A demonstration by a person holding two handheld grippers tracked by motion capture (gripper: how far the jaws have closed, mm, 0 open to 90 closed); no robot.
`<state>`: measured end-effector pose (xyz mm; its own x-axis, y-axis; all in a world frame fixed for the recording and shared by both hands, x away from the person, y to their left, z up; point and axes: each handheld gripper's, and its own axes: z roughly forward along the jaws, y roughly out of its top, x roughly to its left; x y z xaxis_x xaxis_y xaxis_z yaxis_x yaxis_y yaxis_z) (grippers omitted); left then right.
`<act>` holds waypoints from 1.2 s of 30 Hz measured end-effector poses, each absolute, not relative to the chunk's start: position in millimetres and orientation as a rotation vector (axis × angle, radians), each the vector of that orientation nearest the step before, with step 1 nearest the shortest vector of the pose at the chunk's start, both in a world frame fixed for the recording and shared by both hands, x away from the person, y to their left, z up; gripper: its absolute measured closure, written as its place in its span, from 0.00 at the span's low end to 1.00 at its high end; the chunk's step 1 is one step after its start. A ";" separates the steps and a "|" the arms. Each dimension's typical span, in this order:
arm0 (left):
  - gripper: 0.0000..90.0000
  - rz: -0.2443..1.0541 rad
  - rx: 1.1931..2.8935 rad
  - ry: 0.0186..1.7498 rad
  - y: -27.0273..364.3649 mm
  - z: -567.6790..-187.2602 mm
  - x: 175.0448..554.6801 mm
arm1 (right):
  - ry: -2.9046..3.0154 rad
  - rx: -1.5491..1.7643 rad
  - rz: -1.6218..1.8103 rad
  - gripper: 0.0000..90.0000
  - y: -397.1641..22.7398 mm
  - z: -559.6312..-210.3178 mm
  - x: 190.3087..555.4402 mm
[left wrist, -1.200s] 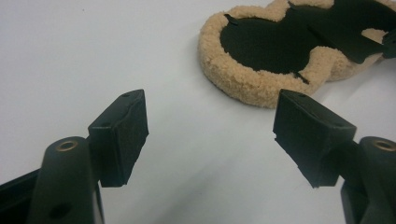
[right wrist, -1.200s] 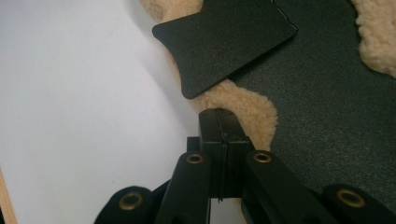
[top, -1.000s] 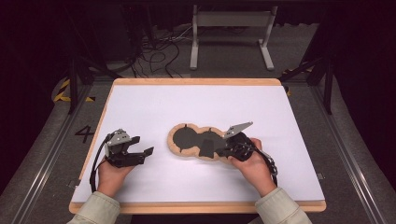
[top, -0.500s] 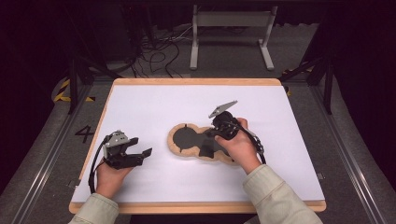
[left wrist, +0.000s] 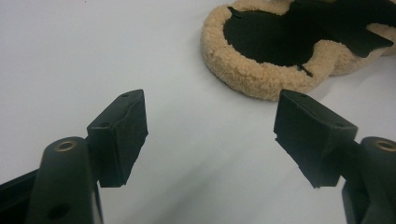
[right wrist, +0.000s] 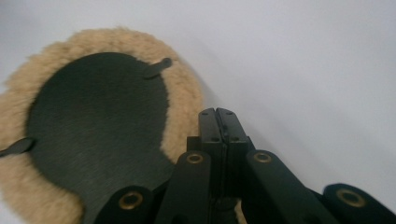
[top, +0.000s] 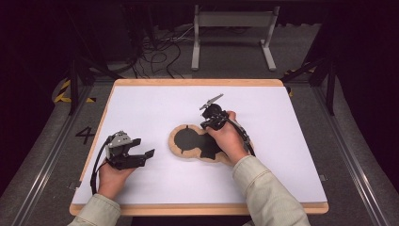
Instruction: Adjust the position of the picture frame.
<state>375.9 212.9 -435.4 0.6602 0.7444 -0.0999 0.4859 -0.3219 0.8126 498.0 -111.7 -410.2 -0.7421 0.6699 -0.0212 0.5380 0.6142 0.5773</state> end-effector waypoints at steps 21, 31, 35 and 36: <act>0.29 0.363 1.997 0.948 209.2 -436.6 377.6 | 2.692 0.893 0.778 1.00 -91.1 -422.3 495.2; 0.29 0.344 1.993 0.935 204.3 -435.3 382.0 | 2.642 0.872 0.890 1.00 -96.4 -415.8 474.3; 0.29 0.326 1.987 0.933 201.8 -435.1 387.1 | 2.611 0.869 0.960 1.00 -111.9 -399.2 460.2; 0.29 0.331 1.990 0.930 200.9 -434.4 388.1 | 2.604 0.864 0.975 1.00 -114.9 -396.5 457.3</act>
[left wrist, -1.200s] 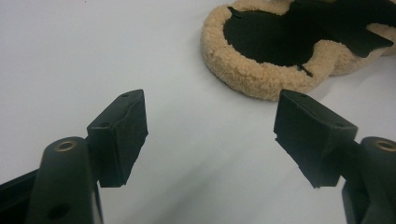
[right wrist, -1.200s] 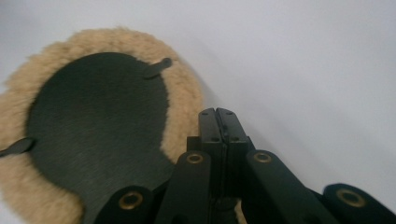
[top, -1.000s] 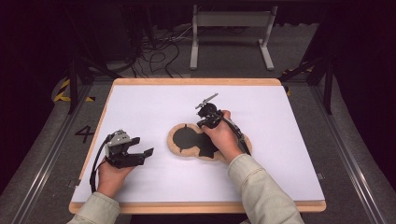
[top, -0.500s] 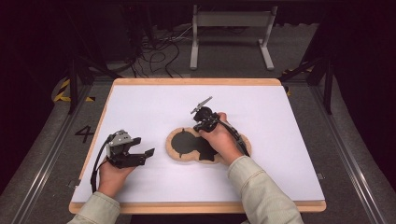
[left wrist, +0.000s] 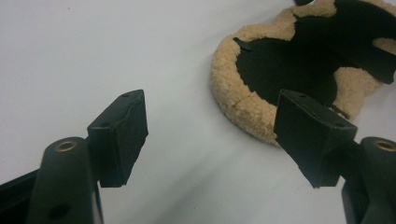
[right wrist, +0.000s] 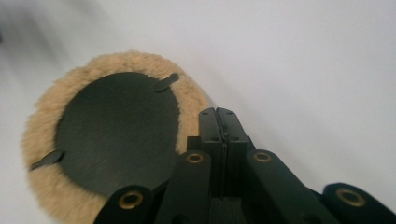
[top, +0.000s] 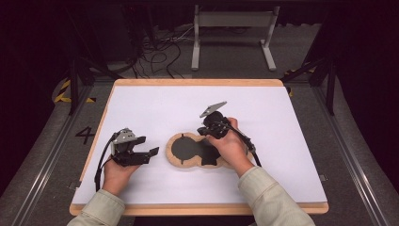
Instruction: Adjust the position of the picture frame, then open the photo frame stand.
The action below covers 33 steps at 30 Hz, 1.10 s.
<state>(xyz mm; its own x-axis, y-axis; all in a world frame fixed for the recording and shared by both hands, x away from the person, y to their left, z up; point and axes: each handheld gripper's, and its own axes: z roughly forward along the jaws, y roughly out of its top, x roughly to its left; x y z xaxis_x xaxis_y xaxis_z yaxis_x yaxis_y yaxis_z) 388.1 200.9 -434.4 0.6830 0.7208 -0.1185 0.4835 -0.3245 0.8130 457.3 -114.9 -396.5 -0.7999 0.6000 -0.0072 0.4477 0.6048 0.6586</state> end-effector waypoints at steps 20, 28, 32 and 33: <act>0.29 0.323 2.004 0.905 190.7 -432.8 397.0 | 2.559 0.743 1.214 1.00 -154.4 -364.6 383.0; 0.30 0.328 1.999 0.907 190.8 -432.1 396.1 | 2.563 0.697 1.220 1.00 -161.0 -360.0 365.6; 0.30 0.319 1.993 0.909 191.0 -432.4 396.8 | 2.578 0.693 1.218 1.00 -164.7 -360.9 359.9; 0.30 0.317 1.990 0.908 191.0 -432.4 397.0 | 2.582 0.695 1.218 1.00 -165.9 -361.4 359.2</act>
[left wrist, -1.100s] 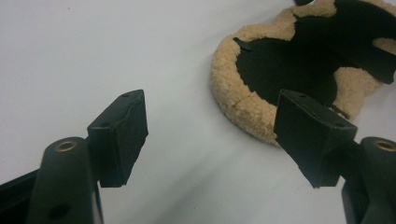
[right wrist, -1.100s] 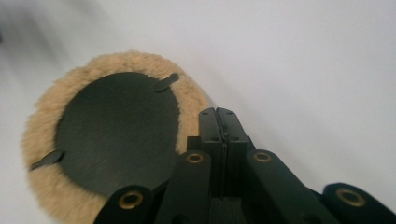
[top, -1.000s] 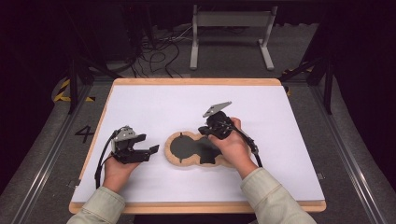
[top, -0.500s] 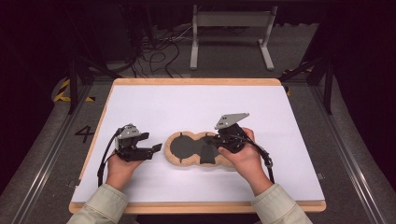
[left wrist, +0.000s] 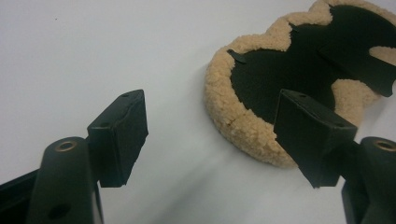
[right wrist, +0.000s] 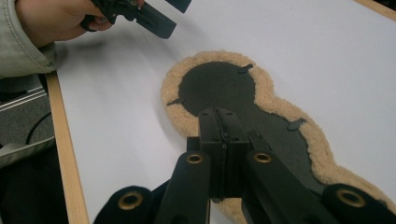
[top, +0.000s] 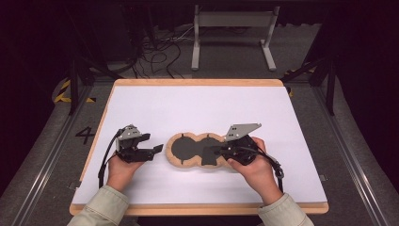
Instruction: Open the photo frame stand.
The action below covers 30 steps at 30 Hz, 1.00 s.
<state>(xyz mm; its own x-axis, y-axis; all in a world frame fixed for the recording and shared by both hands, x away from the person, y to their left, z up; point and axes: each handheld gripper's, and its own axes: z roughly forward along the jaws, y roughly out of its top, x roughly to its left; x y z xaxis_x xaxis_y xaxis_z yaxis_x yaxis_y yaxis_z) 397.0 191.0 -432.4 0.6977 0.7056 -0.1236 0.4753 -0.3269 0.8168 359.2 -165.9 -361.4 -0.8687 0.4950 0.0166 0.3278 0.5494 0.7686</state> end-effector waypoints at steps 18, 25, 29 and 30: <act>0.30 0.277 1.985 0.927 190.9 -432.2 400.4 | 2.705 0.770 1.108 1.00 -182.5 -384.2 358.1; 0.30 0.259 1.986 0.923 190.7 -432.3 401.9 | 2.752 0.773 1.055 1.00 -180.5 -394.8 356.7; 0.32 0.237 1.986 0.926 191.0 -432.2 401.7 | 2.778 0.787 1.025 1.00 -179.7 -400.4 356.9; 0.32 0.247 1.989 0.917 191.3 -432.1 402.1 | 2.778 0.787 1.025 1.00 -179.7 -400.4 356.9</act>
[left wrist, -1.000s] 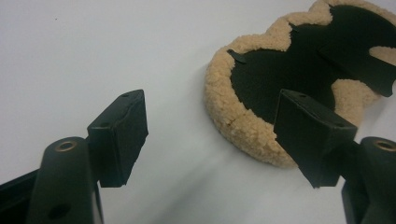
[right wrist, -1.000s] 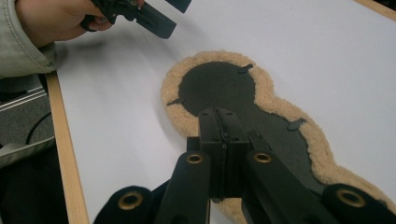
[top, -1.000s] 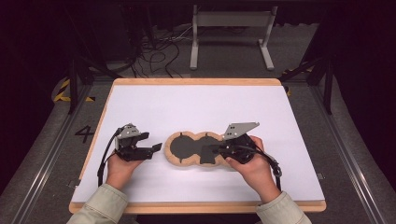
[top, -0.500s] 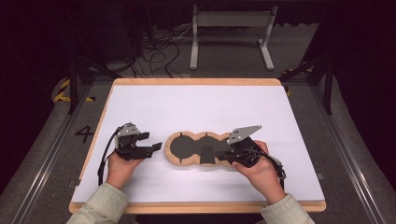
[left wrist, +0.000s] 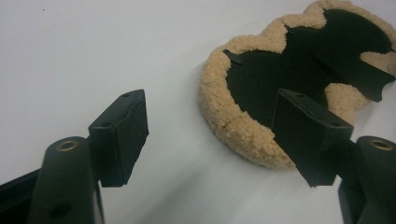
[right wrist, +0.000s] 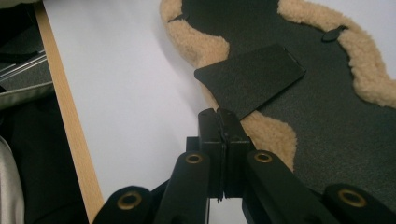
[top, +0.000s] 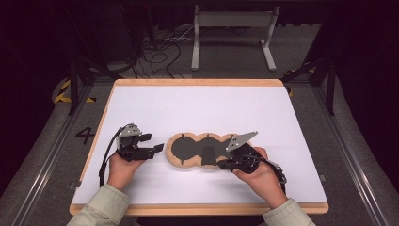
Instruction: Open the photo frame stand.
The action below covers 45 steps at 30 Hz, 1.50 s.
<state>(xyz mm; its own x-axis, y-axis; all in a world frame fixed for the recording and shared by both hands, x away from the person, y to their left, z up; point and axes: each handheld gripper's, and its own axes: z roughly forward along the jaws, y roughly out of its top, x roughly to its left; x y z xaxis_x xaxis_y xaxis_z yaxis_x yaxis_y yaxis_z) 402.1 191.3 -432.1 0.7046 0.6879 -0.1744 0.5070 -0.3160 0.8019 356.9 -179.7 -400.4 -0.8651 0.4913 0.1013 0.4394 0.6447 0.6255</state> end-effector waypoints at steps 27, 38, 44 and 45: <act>0.25 0.129 1.948 0.962 195.8 -437.0 408.8 | 2.816 0.797 0.926 1.00 -172.4 -431.2 364.9; 0.26 0.151 1.972 0.976 195.0 -438.1 408.4 | 2.753 0.819 1.024 1.00 -177.2 -422.0 364.2; 0.27 0.176 2.010 0.949 190.7 -439.7 407.5 | 2.686 0.812 1.106 1.00 -181.1 -416.5 363.9; 0.28 0.176 2.010 0.949 190.7 -439.7 407.5 | 2.686 0.812 1.106 1.00 -181.1 -416.5 363.9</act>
<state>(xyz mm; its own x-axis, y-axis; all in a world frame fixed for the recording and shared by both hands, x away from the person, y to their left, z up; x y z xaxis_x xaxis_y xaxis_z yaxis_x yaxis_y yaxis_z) 407.5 190.7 -439.7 0.6981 0.6809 -0.2214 0.5560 -0.3206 0.7669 363.9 -181.1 -416.5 -0.8479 0.5232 0.0852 0.4316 0.5881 0.6840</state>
